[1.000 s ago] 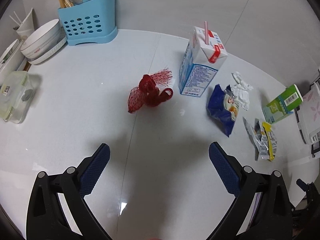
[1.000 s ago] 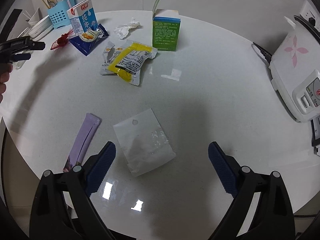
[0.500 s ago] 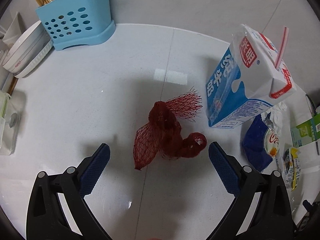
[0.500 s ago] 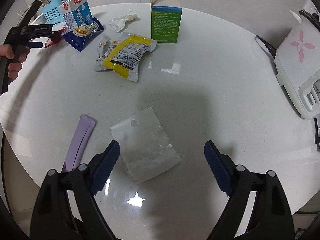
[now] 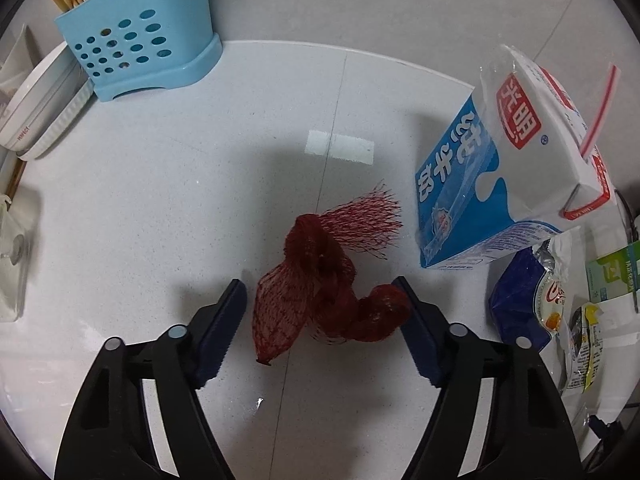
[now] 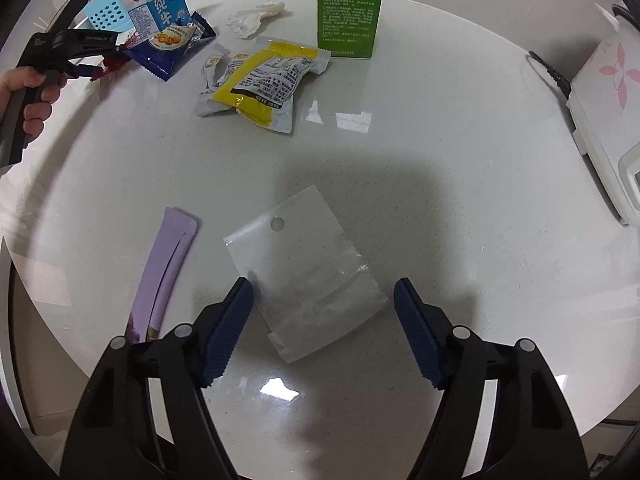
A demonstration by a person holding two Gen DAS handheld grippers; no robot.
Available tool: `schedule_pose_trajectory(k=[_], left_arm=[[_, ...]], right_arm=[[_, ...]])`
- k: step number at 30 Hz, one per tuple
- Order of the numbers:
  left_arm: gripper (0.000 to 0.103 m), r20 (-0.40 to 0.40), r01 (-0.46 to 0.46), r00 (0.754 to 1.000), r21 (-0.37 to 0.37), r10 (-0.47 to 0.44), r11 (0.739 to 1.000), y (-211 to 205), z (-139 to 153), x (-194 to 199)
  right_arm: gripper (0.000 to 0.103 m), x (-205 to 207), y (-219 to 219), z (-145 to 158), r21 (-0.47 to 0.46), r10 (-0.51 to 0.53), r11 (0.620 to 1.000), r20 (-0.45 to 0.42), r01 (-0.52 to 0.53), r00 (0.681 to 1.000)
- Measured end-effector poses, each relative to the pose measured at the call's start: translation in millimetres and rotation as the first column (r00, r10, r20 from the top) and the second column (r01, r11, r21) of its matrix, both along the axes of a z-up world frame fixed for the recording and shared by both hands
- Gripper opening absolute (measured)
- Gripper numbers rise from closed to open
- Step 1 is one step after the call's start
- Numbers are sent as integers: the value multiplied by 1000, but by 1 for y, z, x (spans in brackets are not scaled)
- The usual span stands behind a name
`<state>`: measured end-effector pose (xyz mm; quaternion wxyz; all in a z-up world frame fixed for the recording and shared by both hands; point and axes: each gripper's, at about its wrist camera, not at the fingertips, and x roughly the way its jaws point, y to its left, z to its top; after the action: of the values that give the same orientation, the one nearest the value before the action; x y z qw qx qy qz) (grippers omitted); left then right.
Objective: Collect trash
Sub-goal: 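Grasp the red mesh bag with the left tool while the right tool grasps the clear plastic bag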
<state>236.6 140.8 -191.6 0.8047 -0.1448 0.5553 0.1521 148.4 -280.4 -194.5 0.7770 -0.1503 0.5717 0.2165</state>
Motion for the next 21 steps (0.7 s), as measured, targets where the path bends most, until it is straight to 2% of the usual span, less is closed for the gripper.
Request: schedule_pose_trajectory(k=[1,3,4,6,7,15,18,21], left_arm=[[63,-4,4,1000,12,-3,1000,-3,1,0],[49,-5,10,1000,24,-10,1000,-4,1,2],[45,-5,14,1000,23,-14,1000,-10,4,3],[29,-7,22,1000,23,-21,1000,-12,5,5],[26,-9,26,1000,22,-26,999,-14,5,5],[21,3,33,999,23,-33,999,-17,9,6],[21,19,37,999,27,-37,999,-21,13,-6],[21,33,37,999,25,-37,999,-24,18,-15]], right_arm=[[66,0,0,0,-1,2,1000,1,-2,1000],[58,-1,1,1,0,13,1000,0,-13,1000],[56,-1,3,2,1,20,1000,1,-20,1000],[48,-2,4,3,3,22,1000,0,-22,1000],[47,-2,3,4,5,19,1000,1,-19,1000],[27,-11,0,7,25,-1,1000,21,1,1000],[19,-11,-2,7,30,-7,1000,26,6,1000],[16,-13,-3,8,41,-16,999,28,15,999]])
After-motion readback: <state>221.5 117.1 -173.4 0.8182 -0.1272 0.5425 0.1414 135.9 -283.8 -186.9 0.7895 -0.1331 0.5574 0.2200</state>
